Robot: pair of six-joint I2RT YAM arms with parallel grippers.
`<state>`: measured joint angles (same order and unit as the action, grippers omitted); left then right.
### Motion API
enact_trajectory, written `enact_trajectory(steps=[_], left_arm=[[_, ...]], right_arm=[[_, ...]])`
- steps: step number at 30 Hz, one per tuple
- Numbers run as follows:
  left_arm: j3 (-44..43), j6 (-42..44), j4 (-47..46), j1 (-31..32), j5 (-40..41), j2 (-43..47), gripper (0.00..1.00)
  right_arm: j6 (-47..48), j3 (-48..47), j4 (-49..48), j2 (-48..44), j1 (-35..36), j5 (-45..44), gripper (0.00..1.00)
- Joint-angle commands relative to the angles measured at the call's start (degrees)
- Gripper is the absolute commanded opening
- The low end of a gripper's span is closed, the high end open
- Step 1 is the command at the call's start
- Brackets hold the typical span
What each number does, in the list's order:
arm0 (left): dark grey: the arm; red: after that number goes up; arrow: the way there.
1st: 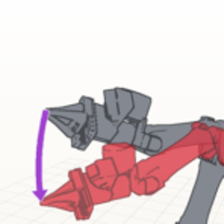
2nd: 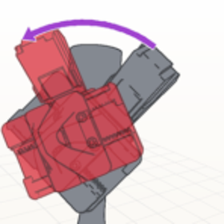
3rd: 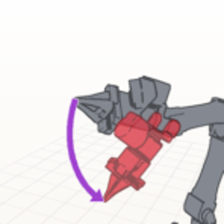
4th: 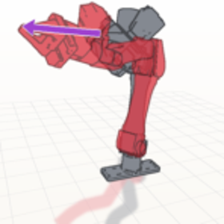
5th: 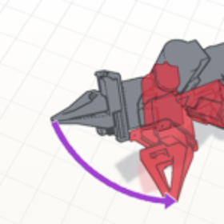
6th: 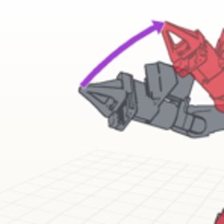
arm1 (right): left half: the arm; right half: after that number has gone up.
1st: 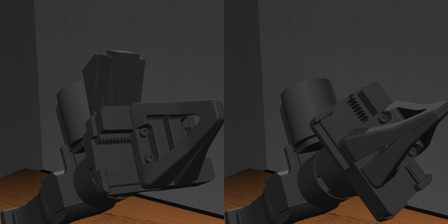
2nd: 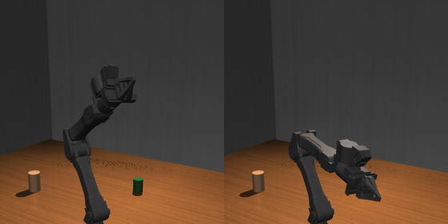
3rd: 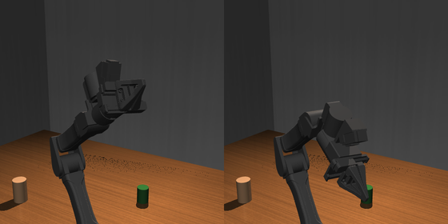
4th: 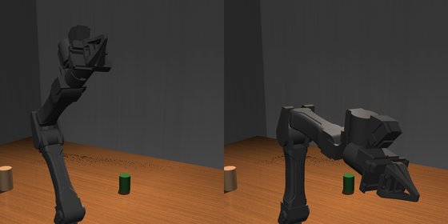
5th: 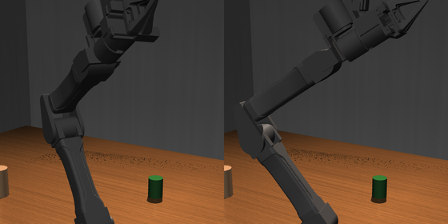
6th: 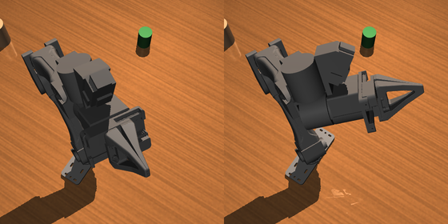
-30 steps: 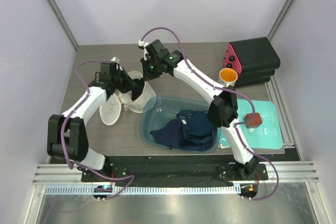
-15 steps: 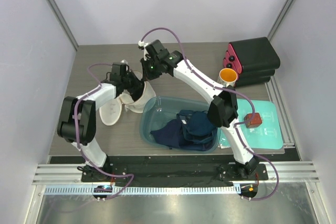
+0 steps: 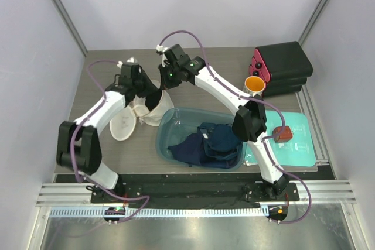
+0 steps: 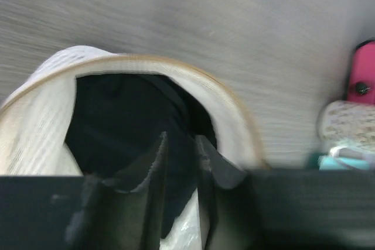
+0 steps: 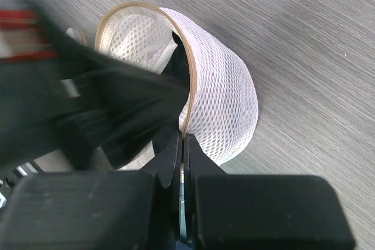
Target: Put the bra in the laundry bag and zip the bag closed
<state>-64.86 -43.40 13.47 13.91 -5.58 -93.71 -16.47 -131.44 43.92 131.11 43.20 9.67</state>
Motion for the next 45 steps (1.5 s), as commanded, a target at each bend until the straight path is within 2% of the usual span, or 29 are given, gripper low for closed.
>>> enact_trajectory(steps=[1, 5, 6, 10, 12, 19, 27, 32, 36, 40, 43, 44, 45], left_arm=[[-1.15, 3.58, 7.00, -0.02, 7.60, 12.47, 0.31], [1.75, 3.50, 6.21, -0.46, 5.77, 17.24, 0.33], [2.19, 3.15, 5.26, -0.64, 1.93, 17.33, 0.32], [3.60, 0.07, -0.88, -1.43, -6.79, 12.70, 0.27], [4.13, -2.04, -3.88, -1.34, -11.52, 10.05, 0.21], [4.83, -7.39, -14.86, -1.26, -19.01, -0.06, 0.16], [7.12, -13.29, -26.04, -1.08, -20.70, -9.72, 0.15], [4.92, -10.49, -20.70, -1.61, -12.98, -11.41, 0.14], [3.86, -7.23, -15.24, -1.61, -9.37, -7.37, 0.15], [3.34, -3.72, -7.27, -1.69, -6.73, 0.18, 0.23], [4.56, -0.73, -3.03, -1.61, -3.66, 8.09, 0.37], [5.09, -0.20, -0.67, -1.61, -2.86, 12.46, 0.48], [5.62, 0.15, 0.58, -1.61, -2.16, 14.41, 0.53]], right_arm=[[-0.49, 0.30, -3.14, -4.02, -0.40, 1.40, 0.01], [-0.76, 0.92, -3.67, -4.37, -0.49, 1.75, 0.01], [-0.76, 1.09, -3.67, -4.63, -0.40, 2.02, 0.01], [-1.55, 2.41, -4.46, -5.95, -0.40, 2.89, 0.01], [-1.90, 3.37, -5.25, -6.48, -0.40, 2.90, 0.01], [-4.97, 2.85, -5.95, -8.41, -0.40, 2.99, 0.01], [-9.98, 0.92, -7.18, -8.06, -0.13, 5.18, 0.01], [-11.30, 1.18, -7.18, -10.52, 0.48, 3.43, 0.01], [-9.90, 2.67, -7.80, -12.54, 0.39, 0.53, 0.01], [-10.25, 3.99, -7.89, -10.62, -0.75, 2.62, 0.01], [-9.81, 5.92, -8.68, -9.91, -0.84, 1.59, 0.01], [-9.72, 6.36, -9.20, -9.82, -0.92, 1.49, 0.01], [-9.72, 7.24, -9.55, -9.65, -1.01, 1.66, 0.01]])
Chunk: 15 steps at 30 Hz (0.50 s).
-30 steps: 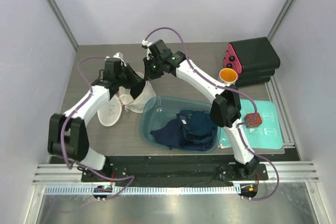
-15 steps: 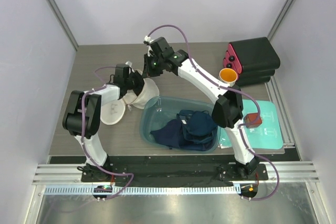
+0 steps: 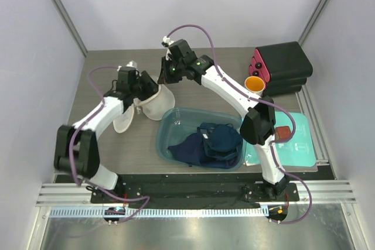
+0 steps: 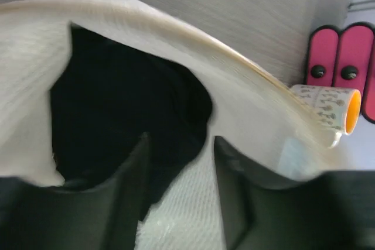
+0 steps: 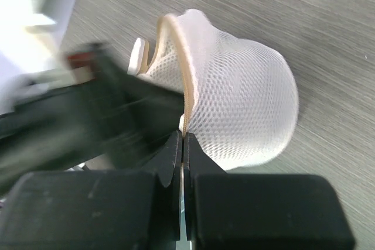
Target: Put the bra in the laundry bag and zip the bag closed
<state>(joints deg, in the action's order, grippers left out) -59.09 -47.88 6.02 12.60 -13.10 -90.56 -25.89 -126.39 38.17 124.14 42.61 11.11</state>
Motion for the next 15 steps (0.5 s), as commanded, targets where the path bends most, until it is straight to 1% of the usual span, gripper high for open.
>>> enact_trajectory(steps=[1, 2, 3, 5, 6, 7, 8, 9, 10, 11, 12, 13, 14, 15], left_arm=[[0.46, 5.68, 9.26, -0.30, 6.50, 13.29, 0.57], [0.55, 6.13, 12.23, -0.30, 7.12, 15.40, 0.64], [0.64, 6.56, 13.56, -0.38, 7.56, 19.07, 0.66], [1.25, 7.10, 16.90, -0.47, 9.22, 22.87, 0.73], [1.78, 6.92, 19.88, -0.47, 10.28, 26.72, 0.75], [3.61, 6.05, 21.47, -0.47, 11.60, 28.58, 0.77], [4.94, 3.43, 22.71, -0.65, 14.65, 30.52, 0.77], [6.34, 1.49, 25.07, -0.56, 16.51, 35.23, 0.77], [10.10, -1.05, 25.53, -0.56, 17.75, 37.63, 0.77], [12.40, -5.43, 25.18, -0.73, 18.20, 40.53, 0.78], [14.60, -8.08, 24.22, -0.91, 18.64, 42.90, 0.79], [18.27, -10.46, 24.30, -1.35, 19.42, 47.28, 0.80], [19.87, -14.40, 24.74, -1.79, 21.17, 48.97, 0.80], [21.72, -15.57, 25.61, -2.49, 21.71, 50.73, 0.80]], right_arm=[[-0.30, 2.55, -3.89, -2.58, -0.68, 0.48, 0.01], [-0.30, 2.90, -4.42, -2.67, -0.77, 0.75, 0.01], [-0.30, 3.42, -4.60, -2.50, -0.86, 0.66, 0.01], [-0.04, 3.95, -4.77, -2.58, -1.04, 0.49, 0.01], [0.14, 4.48, -4.86, -2.84, -1.12, 0.31, 0.01], [0.31, 4.83, -4.86, -2.93, -1.30, 0.31, 0.01], [0.40, 5.18, -5.12, -3.02, -1.48, 0.31, 0.01], [0.49, 5.80, -5.21, -3.20, -1.65, 0.14, 0.01], [0.49, 6.15, -5.39, -3.46, -1.83, 0.22, 0.02], [0.66, 6.50, -5.82, -3.64, -2.00, 0.22, 0.04], [0.75, 6.77, -6.00, -3.64, -2.09, 0.22, 0.07], [0.84, 6.86, -6.09, -3.64, -2.18, 0.40, 0.08], [1.01, 6.77, -6.18, -3.55, -2.18, 0.66, 0.08], [1.19, 6.77, -6.27, -3.46, -2.18, 0.92, 0.08]])
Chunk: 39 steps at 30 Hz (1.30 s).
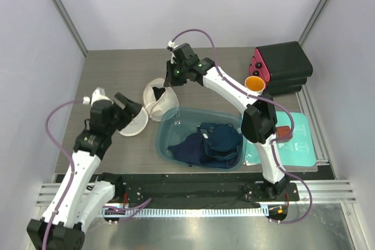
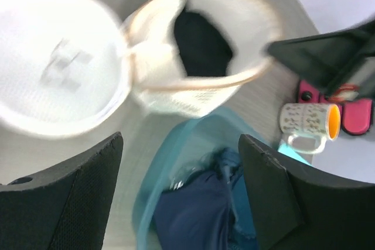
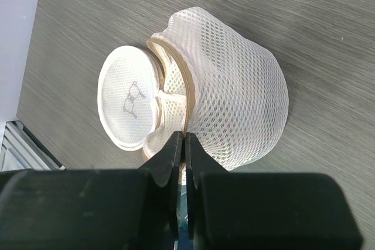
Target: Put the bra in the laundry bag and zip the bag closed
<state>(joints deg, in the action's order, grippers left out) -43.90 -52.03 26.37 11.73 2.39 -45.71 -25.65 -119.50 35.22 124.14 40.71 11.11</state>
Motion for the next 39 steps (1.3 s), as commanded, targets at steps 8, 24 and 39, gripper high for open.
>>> enact_trajectory(steps=[8, 24, 39], left_arm=[[13.56, -18.09, 3.87, -19.72, -8.80, -0.78, 0.78], [23.95, -35.86, -16.87, -21.83, -9.52, -13.25, 0.72], [28.42, -36.04, -30.67, -22.54, -4.94, -18.44, 0.32]], right_arm=[[1.22, 0.23, -3.32, -4.25, -0.37, 2.59, 0.09], [0.69, 3.66, -5.60, -5.84, -0.37, 4.71, 0.10], [0.25, 3.66, -6.48, -5.04, -0.28, 6.20, 0.09]])
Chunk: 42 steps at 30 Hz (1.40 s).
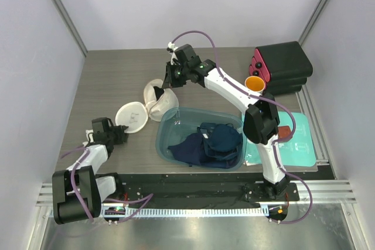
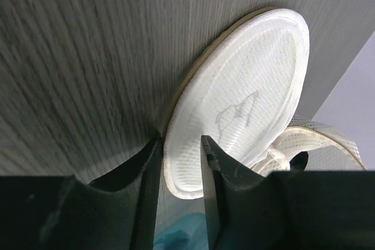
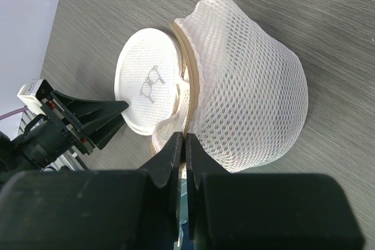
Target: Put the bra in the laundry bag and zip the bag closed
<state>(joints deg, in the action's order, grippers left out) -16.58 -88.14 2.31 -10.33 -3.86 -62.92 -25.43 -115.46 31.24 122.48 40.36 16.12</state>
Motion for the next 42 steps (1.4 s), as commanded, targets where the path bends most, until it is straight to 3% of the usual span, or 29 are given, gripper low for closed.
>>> enact_trajectory(steps=[1, 3, 6, 10, 14, 17, 20, 22, 29, 32, 33, 36, 42], left_arm=[[1.37, 0.25, -8.53, -0.40, 1.40, -1.68, 0.31], [2.07, 0.42, -9.60, -0.48, 1.66, -2.04, 0.30], [2.78, 1.56, -11.80, -0.83, 1.84, -2.48, 0.21], [0.68, 6.47, -7.87, -1.45, 2.19, 1.20, 0.01], [-8.35, 16.93, 2.59, -1.36, 5.07, 9.18, 0.00], [-13.80, 24.75, 4.28, 0.39, 7.89, 14.99, 0.00], [-20.39, 33.71, 5.86, 6.62, 11.15, 15.29, 0.00], [-23.75, 39.76, 8.58, 14.08, 13.42, 14.06, 0.00], [-33.59, 56.90, 14.92, 36.76, 33.98, 7.03, 0.00], [-36.84, 62.01, 16.76, 47.65, 48.46, 2.72, 0.00], [-37.64, 63.69, 17.11, 52.73, 57.38, 1.41, 0.00], [-41.24, 69.58, 17.73, 59.96, 72.96, -5.09, 0.00], [-49.68, 73.81, 22.47, 63.32, 84.09, -16.88, 0.00]], right_arm=[[-0.06, -0.47, -2.50, -3.47, -0.02, 1.28, 0.09], [0.03, -0.29, -2.42, -3.65, 0.07, 1.28, 0.09], [0.12, -0.38, -2.50, -3.73, -0.02, 1.28, 0.09], [0.03, -0.47, -2.50, -3.39, -0.02, 1.63, 0.09], [-0.32, -0.47, -2.94, -2.51, 0.16, 3.82, 0.09], [-0.67, -0.99, -3.29, -2.07, 0.16, 4.62, 0.09], [-1.11, -1.87, -3.38, -1.28, 0.16, 5.23, 0.09], [-1.46, -2.58, -3.38, -0.14, 0.16, 6.03, 0.09], [-4.19, -3.90, -3.74, 2.24, -0.63, 5.24, 0.09], [-5.42, -2.76, -3.82, 1.80, -1.25, 3.48, 0.09], [-5.51, -2.23, -4.26, 1.28, -1.86, 2.70, 0.09], [-6.03, -0.12, -4.96, -0.13, -3.17, 2.43, 0.09], [-5.86, 3.66, -6.11, -1.97, -4.50, 5.67, 0.09]])
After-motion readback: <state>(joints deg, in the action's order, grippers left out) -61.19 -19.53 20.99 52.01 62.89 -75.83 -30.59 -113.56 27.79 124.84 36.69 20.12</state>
